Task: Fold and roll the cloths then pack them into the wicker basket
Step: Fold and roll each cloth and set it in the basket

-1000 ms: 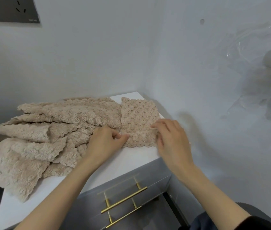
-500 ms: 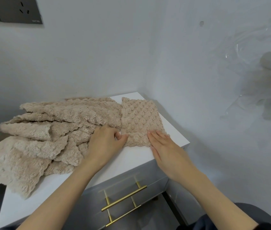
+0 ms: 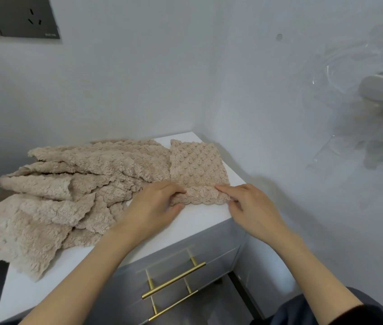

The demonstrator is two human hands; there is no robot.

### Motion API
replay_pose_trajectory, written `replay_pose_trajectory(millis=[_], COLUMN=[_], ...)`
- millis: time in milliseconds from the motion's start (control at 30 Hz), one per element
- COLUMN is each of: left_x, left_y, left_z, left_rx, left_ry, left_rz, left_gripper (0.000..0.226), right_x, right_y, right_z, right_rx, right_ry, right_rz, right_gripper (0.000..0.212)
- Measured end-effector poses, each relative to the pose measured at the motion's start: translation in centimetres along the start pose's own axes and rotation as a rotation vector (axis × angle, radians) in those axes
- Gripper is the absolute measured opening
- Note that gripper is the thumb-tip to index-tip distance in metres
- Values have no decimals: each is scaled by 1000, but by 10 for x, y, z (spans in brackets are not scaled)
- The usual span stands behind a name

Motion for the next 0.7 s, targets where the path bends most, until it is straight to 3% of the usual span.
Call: replay_pose_trajectory(millis=[133,233,333,433,600,700], left_x=[0,3,2,-4,-4,-3], left_y=[0,-1,-1,3,6,6], left_z=[-6,-12,-19,-25,-31,-34], left_rx=[79,151,218,315,448,479], left_ry=[82,223,269,296,296,270], left_rz=[40,22,-12,8,116,115], left_gripper=[29,9,34,40,33,30], right_x=[8,11,7,3,15,30], right_y=[-1,0,4,7,7,9], right_z=[13,17,25,34,21,-10], right_rx=[-135,-207,-302,-392,-361,-127], right_ry=[-317,-482,-555,-587,-235,-19], right_rz=[18,26,1,17,217,393], right_gripper=[25,17,23,17,18,33])
Point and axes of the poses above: each hand's wrist, its own y-axis away from the middle knuckle, its own x-axis out of the back of the hand, z = x × y, the point moved 8 cm from there along -y, towards the middle knuckle, and after that the axes turned 8 degrees about -z, right-handed, at the moved point
